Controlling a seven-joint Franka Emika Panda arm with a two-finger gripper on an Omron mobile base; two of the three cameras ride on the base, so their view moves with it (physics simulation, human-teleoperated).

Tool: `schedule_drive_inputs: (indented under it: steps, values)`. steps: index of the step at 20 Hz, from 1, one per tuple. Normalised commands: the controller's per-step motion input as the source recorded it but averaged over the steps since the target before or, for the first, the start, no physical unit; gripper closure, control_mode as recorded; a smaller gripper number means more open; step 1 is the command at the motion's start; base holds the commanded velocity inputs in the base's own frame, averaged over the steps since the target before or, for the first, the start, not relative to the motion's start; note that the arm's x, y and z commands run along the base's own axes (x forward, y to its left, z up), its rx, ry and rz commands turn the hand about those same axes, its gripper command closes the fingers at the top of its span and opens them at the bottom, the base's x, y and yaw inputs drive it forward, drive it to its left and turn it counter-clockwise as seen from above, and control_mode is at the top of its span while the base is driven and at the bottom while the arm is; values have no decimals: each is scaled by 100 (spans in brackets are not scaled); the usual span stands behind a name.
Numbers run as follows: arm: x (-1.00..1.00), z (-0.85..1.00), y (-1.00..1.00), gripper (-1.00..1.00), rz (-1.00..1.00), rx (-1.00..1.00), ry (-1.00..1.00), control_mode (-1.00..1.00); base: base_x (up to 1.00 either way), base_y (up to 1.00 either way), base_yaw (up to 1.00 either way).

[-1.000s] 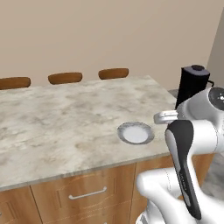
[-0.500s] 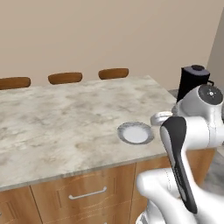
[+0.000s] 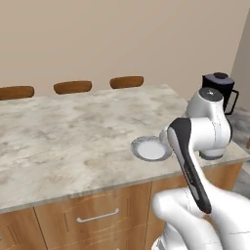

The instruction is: Pick the pear and kiwi from the fridge and place them on the plate next to the blender to make a fruit smoothie.

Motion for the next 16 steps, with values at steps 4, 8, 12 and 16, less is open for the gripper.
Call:
schedule_drive_inputs:
  steps: [4,8,12,16]
  values:
    - [81,-41,3,100,0,0,18,-100,0,0,0]
    - [98,-57,0,100,0,1,23,-100,0,0,0]
    - [99,-64,0,100,0,0,10,-100,0,0,0]
    - [93,-82,0,100,0,0,2,-100,0,0,0]
